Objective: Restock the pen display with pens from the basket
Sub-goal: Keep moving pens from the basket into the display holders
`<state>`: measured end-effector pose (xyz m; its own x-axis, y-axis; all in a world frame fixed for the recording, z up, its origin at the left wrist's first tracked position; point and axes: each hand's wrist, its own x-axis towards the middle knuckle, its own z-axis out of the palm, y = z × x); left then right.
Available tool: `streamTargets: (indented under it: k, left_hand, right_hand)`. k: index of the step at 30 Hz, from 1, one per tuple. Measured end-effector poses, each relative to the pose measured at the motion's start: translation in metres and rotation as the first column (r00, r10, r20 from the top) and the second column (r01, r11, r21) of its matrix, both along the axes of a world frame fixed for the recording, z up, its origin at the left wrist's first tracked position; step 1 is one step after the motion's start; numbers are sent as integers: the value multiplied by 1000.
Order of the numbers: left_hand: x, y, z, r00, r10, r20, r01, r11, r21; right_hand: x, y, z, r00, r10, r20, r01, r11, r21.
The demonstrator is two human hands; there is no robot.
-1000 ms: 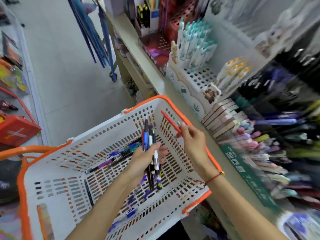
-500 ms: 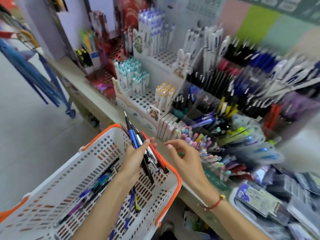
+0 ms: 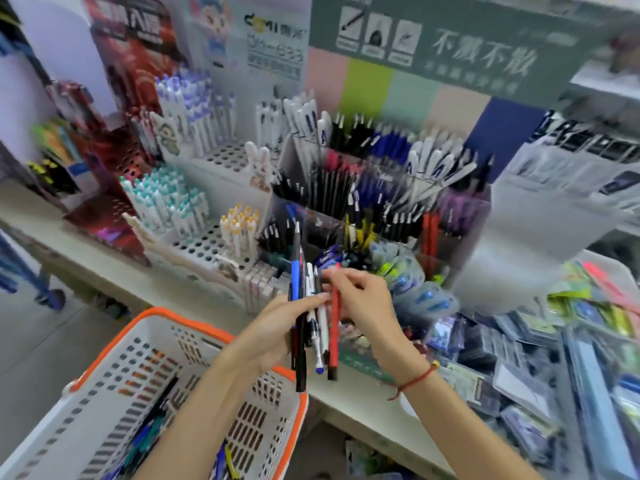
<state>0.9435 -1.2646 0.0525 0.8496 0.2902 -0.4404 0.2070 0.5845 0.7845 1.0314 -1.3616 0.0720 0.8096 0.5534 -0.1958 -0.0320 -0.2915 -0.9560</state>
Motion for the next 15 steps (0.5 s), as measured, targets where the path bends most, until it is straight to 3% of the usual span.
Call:
streamTargets:
  k: [3,5,7,11,15]
  left_hand:
    - [13,-13,3,1000,-18,-9,18,1000,-11]
    - [17,-18,0,1000,-17,-1,17,1000,11]
    - [19,-20,-4,1000,-6,25,6,1000,-5]
    - [20,-24,-5,998,-23,58,24,999,-22]
    - [18,-26,-2,988,-147,55,145,989,25]
  right_hand:
    - [17,-19,8,939,-301,168,278,949,145]
    - [32,-34,21,797,-550,251,459,821,340]
    - [48,-47,30,670,-689,277,508,697,507]
    - [75,-66,29,444,-778,444,470,625,623]
    - [90,-69,19,376,-669,641,411,740,532]
